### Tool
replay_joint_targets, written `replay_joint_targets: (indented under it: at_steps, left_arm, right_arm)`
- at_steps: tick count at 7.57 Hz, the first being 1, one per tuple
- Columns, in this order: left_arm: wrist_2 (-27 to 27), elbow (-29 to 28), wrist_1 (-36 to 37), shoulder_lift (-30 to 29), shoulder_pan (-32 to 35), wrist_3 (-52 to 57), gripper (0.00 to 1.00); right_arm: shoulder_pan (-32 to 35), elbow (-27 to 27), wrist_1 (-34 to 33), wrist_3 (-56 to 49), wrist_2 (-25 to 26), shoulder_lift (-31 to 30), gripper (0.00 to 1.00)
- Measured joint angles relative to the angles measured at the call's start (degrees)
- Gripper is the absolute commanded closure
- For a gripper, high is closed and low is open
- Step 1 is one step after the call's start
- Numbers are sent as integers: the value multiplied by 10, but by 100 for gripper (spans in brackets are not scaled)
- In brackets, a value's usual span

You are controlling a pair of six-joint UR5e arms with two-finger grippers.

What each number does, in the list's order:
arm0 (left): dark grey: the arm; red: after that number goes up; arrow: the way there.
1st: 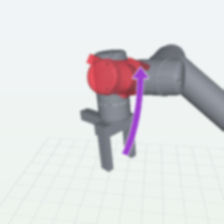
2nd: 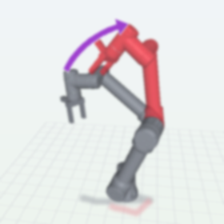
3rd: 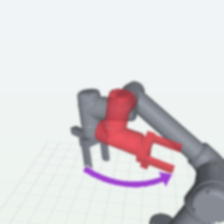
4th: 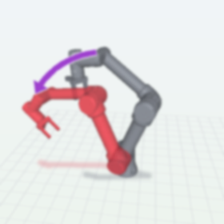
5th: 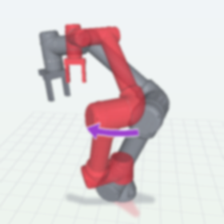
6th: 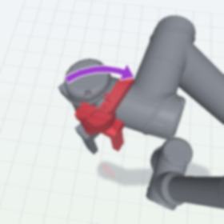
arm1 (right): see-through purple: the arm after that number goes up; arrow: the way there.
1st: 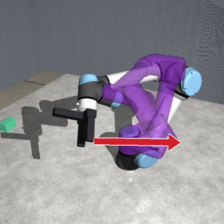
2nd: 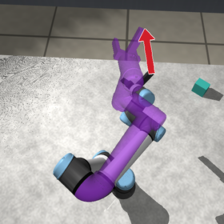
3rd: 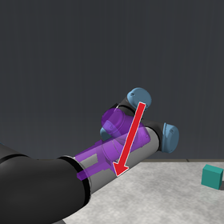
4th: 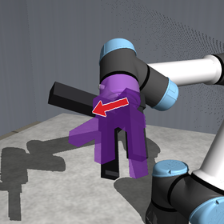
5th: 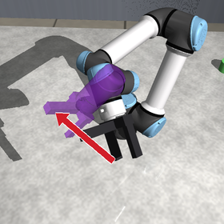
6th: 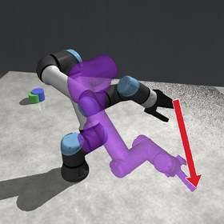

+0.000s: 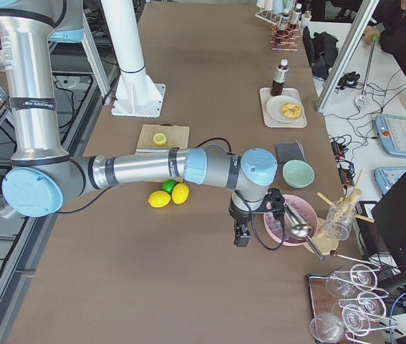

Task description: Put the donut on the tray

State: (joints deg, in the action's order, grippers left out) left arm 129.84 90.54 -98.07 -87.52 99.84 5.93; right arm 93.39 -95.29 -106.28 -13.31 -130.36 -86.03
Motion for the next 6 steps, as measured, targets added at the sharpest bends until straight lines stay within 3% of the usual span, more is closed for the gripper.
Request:
replay_joint_targets:
  at_steps: [3,6]
  left_arm:
    - [21,-16,6,-22,0,-48,2]
    - [63,29,19,-35,-28,-125,2]
  right_arm:
    - [33,2,6,-15,-10,-37,0]
    - [40,3,9,-10,-10,-56,0]
